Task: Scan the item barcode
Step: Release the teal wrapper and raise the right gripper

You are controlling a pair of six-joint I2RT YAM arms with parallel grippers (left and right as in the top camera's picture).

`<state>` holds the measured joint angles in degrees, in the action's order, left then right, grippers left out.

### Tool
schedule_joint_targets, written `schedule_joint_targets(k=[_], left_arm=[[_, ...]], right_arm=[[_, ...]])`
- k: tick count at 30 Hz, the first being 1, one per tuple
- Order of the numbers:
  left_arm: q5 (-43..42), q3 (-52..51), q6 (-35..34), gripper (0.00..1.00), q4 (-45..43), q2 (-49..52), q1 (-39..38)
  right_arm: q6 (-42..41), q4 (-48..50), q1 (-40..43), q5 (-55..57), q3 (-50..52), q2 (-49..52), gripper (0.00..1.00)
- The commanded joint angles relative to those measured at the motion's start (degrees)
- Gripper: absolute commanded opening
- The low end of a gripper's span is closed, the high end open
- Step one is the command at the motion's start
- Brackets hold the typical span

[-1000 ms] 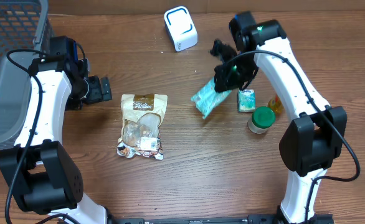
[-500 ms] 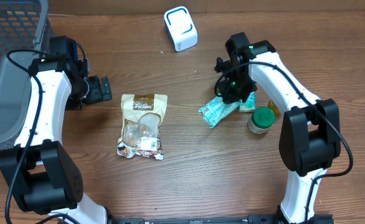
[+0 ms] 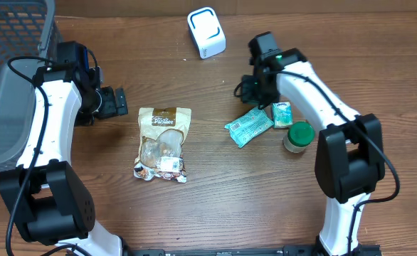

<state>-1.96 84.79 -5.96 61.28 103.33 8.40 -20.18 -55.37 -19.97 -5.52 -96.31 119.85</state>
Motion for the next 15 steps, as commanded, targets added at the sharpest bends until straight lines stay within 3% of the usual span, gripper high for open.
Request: schedule_joint_targets(k=[1,5,15], left_arm=[[-0.46,1.18,0.44,1.0,-0.04,0.81,0.2],[-0.46,1.18,0.42,1.0,-0.04,0.81,0.2],[-0.46,1.18,0.42,1.0,-0.04,0.81,0.2]], right_arm=[[-7.13,1.4,-3.08,0.28,0.37,-0.13,0.13],[-11.47,2.58,-5.99,4.59,1.05,-0.13,0.12],[-11.56,8.07,-9.27,6.45,8.66,-0.13,0.1]])
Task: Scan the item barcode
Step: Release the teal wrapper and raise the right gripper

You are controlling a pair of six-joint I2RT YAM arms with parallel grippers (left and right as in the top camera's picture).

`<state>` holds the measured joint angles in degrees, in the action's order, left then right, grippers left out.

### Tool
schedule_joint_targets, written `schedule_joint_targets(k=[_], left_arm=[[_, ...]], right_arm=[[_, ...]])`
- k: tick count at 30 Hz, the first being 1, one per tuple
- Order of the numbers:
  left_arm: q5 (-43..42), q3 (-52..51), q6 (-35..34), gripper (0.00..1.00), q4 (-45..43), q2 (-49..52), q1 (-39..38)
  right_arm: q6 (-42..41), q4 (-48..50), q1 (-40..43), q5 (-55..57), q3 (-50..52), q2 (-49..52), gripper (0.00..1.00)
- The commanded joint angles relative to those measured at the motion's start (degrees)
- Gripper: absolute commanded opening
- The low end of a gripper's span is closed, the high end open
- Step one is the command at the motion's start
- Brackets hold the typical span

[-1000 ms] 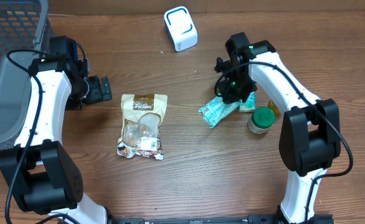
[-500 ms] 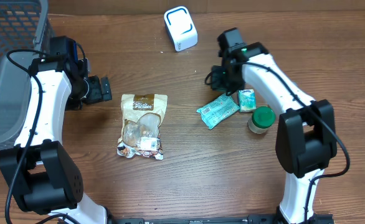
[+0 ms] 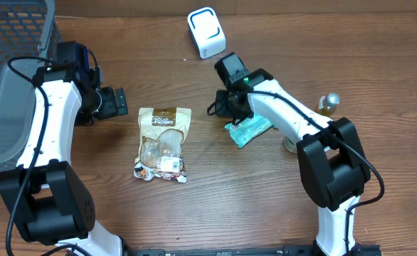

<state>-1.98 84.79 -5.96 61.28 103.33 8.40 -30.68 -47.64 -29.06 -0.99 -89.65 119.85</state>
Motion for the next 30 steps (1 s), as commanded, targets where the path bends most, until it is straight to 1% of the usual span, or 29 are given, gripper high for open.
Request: schedule_joint_targets(k=[1,4,9,12,15,18,25,30], left_arm=[[-0.44,1.18,0.42,1.0,-0.04,0.81,0.2],[-0.44,1.18,0.42,1.0,-0.04,0.81,0.2],[-0.44,1.18,0.42,1.0,-0.04,0.81,0.2],[-0.44,1.18,0.42,1.0,-0.04,0.81,0.2],[-0.44,1.18,0.42,0.99,-0.04,0.81,0.2],[-0.44,1.18,0.42,1.0,-0.04,0.81,0.2],[-0.44,1.18,0.44,1.0,-0.04,0.81,0.2],[-0.44,1.18,0.44,1.0,-0.04,0.81,0.2]], right_arm=[[-1.07,0.07,-0.17,2.34,2.62,-0.13,0.11],[-1.03,-1.79,0.07,2.49,4.22,-0.13,0.11],[-0.63,-9.2,0.79,2.47,4.24,-0.15,0.11],[1.66,-11.26,1.09,2.47,4.24,-0.15,0.12],[3.04,-11.41,1.16,2.43,4.24,-0.15,0.13],[4.2,-11.13,1.03,2.43,4.24,-0.15,0.19],[4.28,-11.04,0.94,2.4,4.24,-0.15,0.19],[5.51,-11.21,0.94,2.25,4.24,-0.15,0.22]])
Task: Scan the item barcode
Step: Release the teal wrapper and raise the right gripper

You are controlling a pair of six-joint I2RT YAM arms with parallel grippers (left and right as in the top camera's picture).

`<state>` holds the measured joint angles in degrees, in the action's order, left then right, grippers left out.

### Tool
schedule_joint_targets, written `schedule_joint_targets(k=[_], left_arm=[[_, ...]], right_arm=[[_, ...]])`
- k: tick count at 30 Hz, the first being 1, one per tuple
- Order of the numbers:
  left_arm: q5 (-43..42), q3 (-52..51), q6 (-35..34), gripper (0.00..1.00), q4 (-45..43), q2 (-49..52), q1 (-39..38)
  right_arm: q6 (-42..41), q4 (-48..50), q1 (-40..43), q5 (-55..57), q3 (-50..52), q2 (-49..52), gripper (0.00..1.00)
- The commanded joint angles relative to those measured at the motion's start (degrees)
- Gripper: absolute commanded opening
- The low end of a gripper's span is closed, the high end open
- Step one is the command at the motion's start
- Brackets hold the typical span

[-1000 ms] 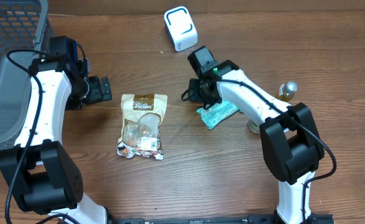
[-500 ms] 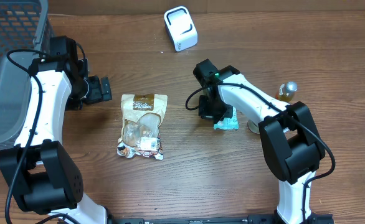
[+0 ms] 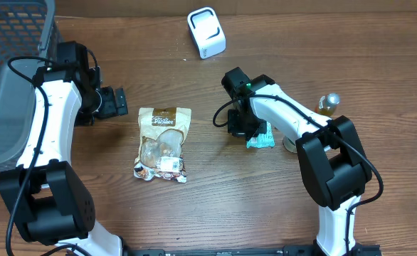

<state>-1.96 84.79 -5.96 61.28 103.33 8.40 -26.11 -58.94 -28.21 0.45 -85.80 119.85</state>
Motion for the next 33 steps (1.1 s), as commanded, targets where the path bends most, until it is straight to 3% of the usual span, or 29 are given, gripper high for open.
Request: schedule_joint_targets(k=[1,4,13,21,27,33], left_arm=[[-0.46,1.18,0.44,1.0,-0.04,0.81,0.2],[-0.46,1.18,0.42,1.0,-0.04,0.81,0.2],[-0.46,1.18,0.42,1.0,-0.04,0.81,0.2],[-0.46,1.18,0.42,1.0,-0.04,0.81,0.2],[-0.46,1.18,0.42,1.0,-0.04,0.81,0.2],[-0.46,1.18,0.42,0.99,-0.04,0.81,0.2]], right_arm=[[1.14,0.09,0.09,0.85,0.39,-0.15,0.22],[1.11,0.11,0.09,1.01,0.22,-0.15,0.29],[4.35,0.28,0.09,-2.03,0.17,-0.28,0.3],[7.19,0.39,0.09,-4.39,0.17,-0.37,0.42],[14.05,0.2,-0.17,-5.44,-0.5,-0.39,0.42],[14.23,1.84,-0.17,-6.95,-0.96,-3.58,0.42]])
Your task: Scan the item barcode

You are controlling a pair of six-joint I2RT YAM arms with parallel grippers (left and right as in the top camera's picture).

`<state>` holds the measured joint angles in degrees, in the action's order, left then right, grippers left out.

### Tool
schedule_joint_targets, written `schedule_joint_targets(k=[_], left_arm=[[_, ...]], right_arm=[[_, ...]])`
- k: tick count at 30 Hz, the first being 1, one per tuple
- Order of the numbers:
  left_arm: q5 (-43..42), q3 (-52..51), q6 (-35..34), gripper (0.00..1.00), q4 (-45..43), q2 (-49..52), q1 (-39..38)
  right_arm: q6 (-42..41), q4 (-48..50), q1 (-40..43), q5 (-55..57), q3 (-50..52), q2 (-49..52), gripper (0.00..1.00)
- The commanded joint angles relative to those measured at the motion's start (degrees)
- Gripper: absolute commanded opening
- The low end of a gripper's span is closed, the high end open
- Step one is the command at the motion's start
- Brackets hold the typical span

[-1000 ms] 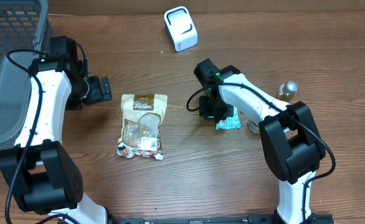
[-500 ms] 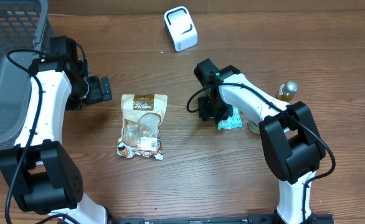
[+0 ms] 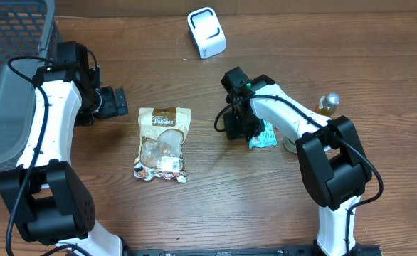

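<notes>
A white barcode scanner [image 3: 206, 32] stands at the back of the table. A teal snack packet [image 3: 265, 134] lies right of centre. My right gripper [image 3: 238, 128] points down at the packet's left end; the wrist housing hides its fingers, so grip and jaw state do not show. A brown-and-clear snack pouch [image 3: 164, 144] lies flat at centre left. My left gripper [image 3: 117, 102] hovers open and holding nothing, just up and left of the pouch.
A grey mesh basket [image 3: 9, 64] fills the far left edge. A small bottle with a metal cap [image 3: 327, 103] stands at the right. A jar [image 3: 289, 146] peeks out from under the right arm beside the packet.
My right gripper has shifted slightly toward the near side at the teal packet's left end. The packet has barely moved. The left arm and the pouch are unchanged.
My right gripper was behind the teal packet, which lay slanted beside a small teal box and a green-lidded jar. It then stood further left, by the packet's left end. Later it was over the packet, which had turned more upright, and it stays there now. The left arm never moved.
</notes>
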<state>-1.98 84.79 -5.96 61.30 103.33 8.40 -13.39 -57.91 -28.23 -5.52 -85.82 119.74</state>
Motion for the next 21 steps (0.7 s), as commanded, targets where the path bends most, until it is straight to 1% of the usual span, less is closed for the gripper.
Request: schedule_joint_targets(k=[1,3,4,6,7,8,9,21], left_arm=[[-0.44,1.18,0.42,1.0,-0.07,0.81,0.2],[-0.44,1.18,0.42,1.0,-0.07,0.81,0.2],[-0.44,1.18,0.44,1.0,-0.07,0.81,0.2],[-0.44,1.18,0.42,1.0,-0.07,0.81,0.2],[-0.44,1.18,0.42,1.0,-0.07,0.81,0.2],[-0.44,1.18,0.42,1.0,-0.07,0.81,0.2],[-0.44,1.18,0.42,1.0,-0.07,0.81,0.2],[-0.44,1.18,0.42,1.0,-0.07,0.81,0.2]], right_arm=[[1.51,1.25,-0.13,-0.98,-0.94,-4.26,0.42],[1.51,2.03,-0.09,-0.96,-0.94,-5.84,0.43],[1.51,2.32,-0.09,-0.96,-0.94,-6.45,0.46],[1.51,2.49,-0.09,-0.98,-0.94,-6.82,0.57],[1.51,2.36,-0.09,-0.98,-0.92,-6.82,0.66],[1.49,1.9,-0.09,-0.98,-0.87,-6.8,0.89],[1.51,1.86,-0.09,-0.98,-0.81,-6.8,1.0],[1.49,2.27,-0.09,-0.98,-0.81,-6.8,1.0]])
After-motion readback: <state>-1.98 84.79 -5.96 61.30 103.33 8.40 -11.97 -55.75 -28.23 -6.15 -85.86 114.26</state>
